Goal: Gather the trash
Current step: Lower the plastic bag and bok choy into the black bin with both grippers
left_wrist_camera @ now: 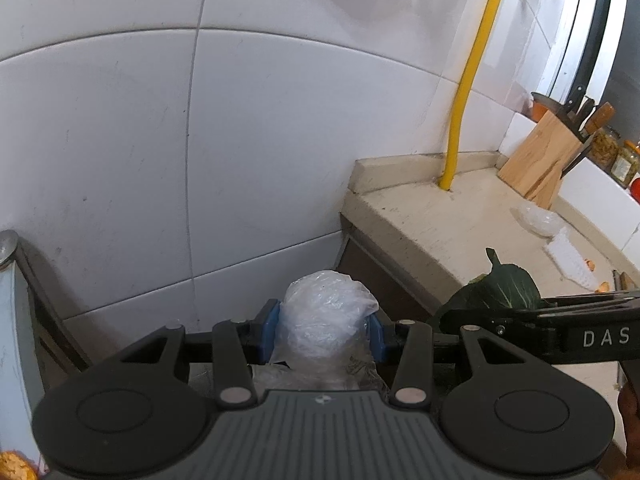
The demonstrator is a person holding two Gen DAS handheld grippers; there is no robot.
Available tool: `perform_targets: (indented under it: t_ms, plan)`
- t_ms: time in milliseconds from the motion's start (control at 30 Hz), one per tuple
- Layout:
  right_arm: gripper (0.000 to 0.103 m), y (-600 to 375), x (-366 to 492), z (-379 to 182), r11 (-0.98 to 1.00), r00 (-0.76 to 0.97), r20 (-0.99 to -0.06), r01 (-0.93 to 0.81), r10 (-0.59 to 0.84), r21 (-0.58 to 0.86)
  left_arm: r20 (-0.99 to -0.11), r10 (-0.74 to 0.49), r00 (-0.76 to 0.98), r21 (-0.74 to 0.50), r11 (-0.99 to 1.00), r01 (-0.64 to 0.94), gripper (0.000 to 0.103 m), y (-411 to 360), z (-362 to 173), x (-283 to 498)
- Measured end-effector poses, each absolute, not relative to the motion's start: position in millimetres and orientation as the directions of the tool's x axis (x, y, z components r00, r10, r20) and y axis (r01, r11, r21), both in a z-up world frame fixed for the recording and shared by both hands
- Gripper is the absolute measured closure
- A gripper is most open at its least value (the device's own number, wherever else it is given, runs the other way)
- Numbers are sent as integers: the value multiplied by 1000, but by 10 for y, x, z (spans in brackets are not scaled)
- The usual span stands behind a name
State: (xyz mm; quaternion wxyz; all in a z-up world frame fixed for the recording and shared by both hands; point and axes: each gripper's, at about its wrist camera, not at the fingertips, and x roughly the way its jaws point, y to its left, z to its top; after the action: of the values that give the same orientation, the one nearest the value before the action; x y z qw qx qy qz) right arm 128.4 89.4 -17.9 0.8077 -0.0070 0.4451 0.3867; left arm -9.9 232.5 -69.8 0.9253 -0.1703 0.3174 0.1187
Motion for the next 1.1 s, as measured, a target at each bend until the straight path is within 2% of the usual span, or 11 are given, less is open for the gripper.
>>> perform_targets:
  t_ms: [600,1100]
  plan:
    - [42,1015,1366,-379,715,281,-761,-622,585,320,-677,150,721,-180,916,-359,64,2327,-794,-16]
    - [41,1037,1420,-468,733,284,-777,-606,561,308,-723,130,678,-166,920,-354,64,2319,-892,96]
